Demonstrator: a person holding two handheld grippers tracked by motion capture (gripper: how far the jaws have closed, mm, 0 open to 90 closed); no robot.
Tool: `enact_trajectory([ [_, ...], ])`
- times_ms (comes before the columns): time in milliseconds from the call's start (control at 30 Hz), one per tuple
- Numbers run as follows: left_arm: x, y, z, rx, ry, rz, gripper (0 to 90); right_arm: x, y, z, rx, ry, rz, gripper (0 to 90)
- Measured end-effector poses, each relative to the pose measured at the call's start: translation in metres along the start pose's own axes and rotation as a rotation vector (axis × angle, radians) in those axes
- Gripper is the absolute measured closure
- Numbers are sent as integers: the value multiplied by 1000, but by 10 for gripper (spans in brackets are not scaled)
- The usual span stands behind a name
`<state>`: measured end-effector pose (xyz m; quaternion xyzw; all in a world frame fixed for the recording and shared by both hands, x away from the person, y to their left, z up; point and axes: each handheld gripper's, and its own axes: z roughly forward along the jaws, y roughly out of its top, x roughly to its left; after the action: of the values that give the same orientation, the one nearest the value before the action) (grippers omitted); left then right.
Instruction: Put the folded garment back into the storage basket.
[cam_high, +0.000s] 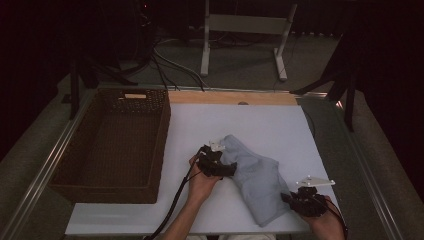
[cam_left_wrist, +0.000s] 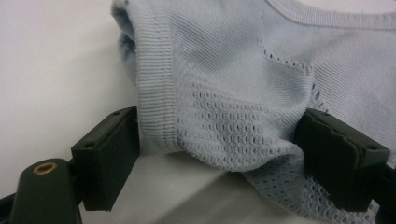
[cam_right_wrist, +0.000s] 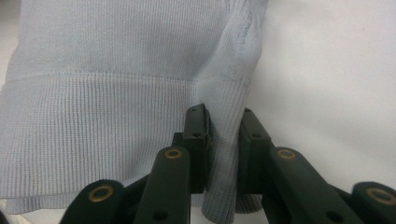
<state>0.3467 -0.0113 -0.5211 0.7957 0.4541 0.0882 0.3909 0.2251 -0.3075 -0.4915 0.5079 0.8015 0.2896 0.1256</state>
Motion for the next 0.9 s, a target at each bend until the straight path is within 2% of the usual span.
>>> enact_trajectory([
  [33, 0, 0, 1, 10, 3, -2, 104, 0, 0, 0, 0, 1, 0, 774],
  [67, 1, 0, 1, 16, 0, -8, 89, 0, 0, 0, 0, 0, 0, 774],
  [200, 1, 1, 3, 31, -5, -3, 61, 0, 0, 0, 0, 1, 0, 774],
  [367, 0, 1, 4, 40, -13, 5, 73, 0, 0, 0, 2, 1, 0, 774],
  [467, -2, 3, 2, 48, -27, 13, 184, 1, 0, 0, 2, 1, 0, 775],
  [567, -6, 3, 2, 54, -36, 31, 385, 1, 0, 0, 0, 1, -2, 775],
  [633, -7, 3, 2, 57, -74, 22, 550, 2, 1, -1, -1, 3, -1, 776],
  [667, -7, 3, 2, 57, -74, 22, 606, 2, 1, -1, -1, 3, -1, 776],
  [700, -9, 3, 4, 62, -100, 26, 702, 2, 1, -1, -2, 7, -3, 778],
  [800, -12, 4, 4, 64, -114, 33, 790, 2, 1, -1, -4, 14, -3, 780],
  [900, -12, 6, 2, 62, -118, 39, 822, 1, 1, -2, -10, 23, 2, 782],
])
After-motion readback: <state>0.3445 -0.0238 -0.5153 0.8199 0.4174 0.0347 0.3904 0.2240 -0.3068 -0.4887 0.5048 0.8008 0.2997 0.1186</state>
